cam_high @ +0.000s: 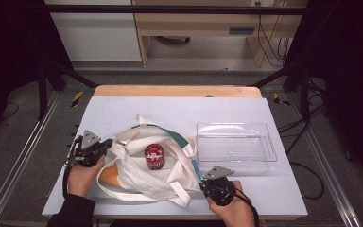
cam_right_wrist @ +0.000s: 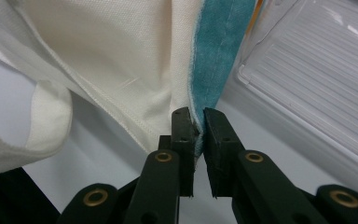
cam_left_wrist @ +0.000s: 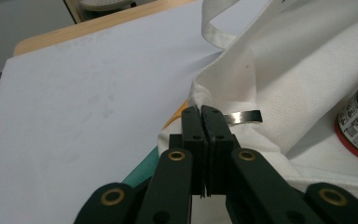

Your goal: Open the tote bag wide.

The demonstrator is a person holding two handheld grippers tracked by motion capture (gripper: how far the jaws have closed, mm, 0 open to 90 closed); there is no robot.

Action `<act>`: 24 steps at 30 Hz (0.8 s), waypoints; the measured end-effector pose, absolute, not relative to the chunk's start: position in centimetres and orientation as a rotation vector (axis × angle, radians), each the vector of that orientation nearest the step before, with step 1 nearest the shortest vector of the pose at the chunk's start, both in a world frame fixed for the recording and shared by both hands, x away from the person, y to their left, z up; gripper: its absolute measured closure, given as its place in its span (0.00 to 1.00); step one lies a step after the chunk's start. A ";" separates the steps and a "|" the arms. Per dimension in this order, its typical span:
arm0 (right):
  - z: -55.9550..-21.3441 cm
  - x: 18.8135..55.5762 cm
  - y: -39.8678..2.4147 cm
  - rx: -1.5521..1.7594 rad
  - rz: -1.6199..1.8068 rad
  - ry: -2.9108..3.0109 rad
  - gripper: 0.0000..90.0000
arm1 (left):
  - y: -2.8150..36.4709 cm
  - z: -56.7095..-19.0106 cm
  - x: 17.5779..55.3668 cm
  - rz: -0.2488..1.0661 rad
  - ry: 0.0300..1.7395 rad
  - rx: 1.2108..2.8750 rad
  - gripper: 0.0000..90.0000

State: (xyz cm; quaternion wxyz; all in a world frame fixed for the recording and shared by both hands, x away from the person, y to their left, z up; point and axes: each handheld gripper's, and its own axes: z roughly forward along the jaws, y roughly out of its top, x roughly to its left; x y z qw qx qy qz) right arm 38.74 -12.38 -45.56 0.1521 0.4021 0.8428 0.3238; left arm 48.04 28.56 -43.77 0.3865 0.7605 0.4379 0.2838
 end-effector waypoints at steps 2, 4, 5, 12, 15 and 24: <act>-45.7 38.8 -12.5 1.138 0.936 2.417 0.91 | 28.6 -43.8 48.0 0.717 1.116 1.930 0.99; -45.7 38.8 -12.7 1.149 0.955 2.405 0.88 | 28.6 -43.5 47.8 0.723 1.104 1.924 0.98; -45.7 38.8 -12.7 1.149 0.955 2.405 0.88 | 28.6 -43.5 47.8 0.723 1.104 1.924 0.97; -45.1 38.5 -13.2 1.149 0.998 2.354 0.71 | 28.4 -42.3 47.1 0.739 1.096 1.890 0.77; -44.3 38.0 -13.6 1.150 1.021 2.332 0.65 | 28.3 -41.5 46.4 0.764 1.088 1.877 0.68; -39.6 37.9 -13.9 1.018 1.128 2.309 0.45 | 27.6 -40.4 43.8 0.781 1.072 1.868 0.38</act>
